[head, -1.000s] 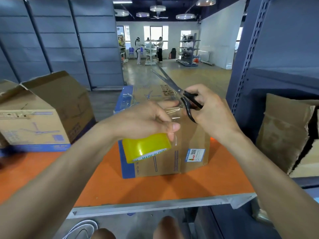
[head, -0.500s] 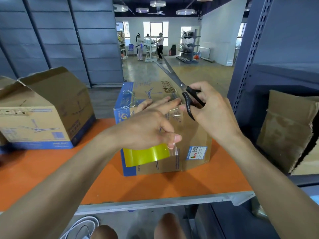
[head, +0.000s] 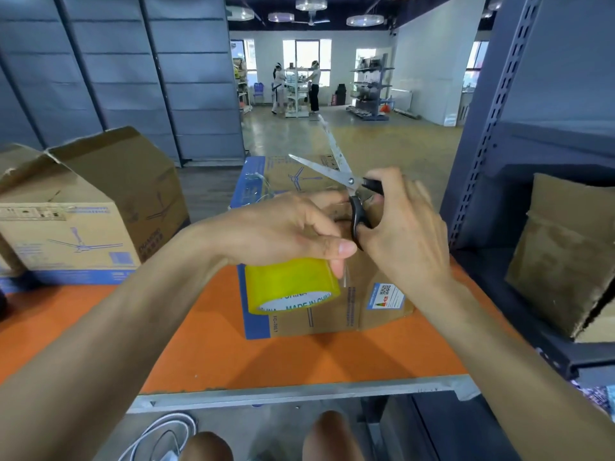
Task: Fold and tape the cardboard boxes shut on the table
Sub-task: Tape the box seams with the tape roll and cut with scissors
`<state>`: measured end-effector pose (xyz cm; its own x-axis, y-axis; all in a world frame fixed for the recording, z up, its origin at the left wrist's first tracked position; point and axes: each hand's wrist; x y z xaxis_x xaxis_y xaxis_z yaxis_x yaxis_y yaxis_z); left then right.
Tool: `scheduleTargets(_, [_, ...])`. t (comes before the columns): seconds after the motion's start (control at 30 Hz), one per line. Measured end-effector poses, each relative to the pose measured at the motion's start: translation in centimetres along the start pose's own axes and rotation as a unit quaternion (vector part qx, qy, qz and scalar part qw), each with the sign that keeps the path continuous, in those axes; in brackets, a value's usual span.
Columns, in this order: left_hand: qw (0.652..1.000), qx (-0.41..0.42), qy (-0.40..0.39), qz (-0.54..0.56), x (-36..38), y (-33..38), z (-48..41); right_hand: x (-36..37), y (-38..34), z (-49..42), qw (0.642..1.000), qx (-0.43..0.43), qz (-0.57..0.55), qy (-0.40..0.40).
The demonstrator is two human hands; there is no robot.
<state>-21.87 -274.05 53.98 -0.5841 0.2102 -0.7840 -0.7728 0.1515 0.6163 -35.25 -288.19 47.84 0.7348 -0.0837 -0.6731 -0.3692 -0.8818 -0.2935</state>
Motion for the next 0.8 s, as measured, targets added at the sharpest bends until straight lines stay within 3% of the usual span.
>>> scheduleTargets(0.13, [1.0,-0.003,0.002,0.029,-0.1,0.0,0.2,-0.3,-0.6,-0.6,1.0,0.015,-0.003,0.009])
scheduleTargets(0.4, [1.0,-0.008,-0.002,0.011,-0.5,-0.5,0.2,0.7,-0.5,-0.1,0.995,0.007,0.095,-0.014])
scheduleTargets(0.6, [1.0,-0.015,-0.004,0.006,-0.5,-0.6,0.4,-0.6,1.0,-0.6,0.998,0.014,-0.017,-0.053])
scheduleTargets(0.8, [0.998,-0.029,0.016,-0.051,-0.1,-0.5,0.4,-0.8,1.5,0.1,0.998,0.03,-0.009,-0.047])
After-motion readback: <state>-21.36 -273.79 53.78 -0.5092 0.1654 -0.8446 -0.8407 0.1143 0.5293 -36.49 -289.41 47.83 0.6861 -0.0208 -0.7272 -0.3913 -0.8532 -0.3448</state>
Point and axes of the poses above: each hand's wrist, its own z-axis away from the middle knuckle, its own x-axis out of the palm, y = z × x, and after that the axes turned 11 degrees about -y, right-handed
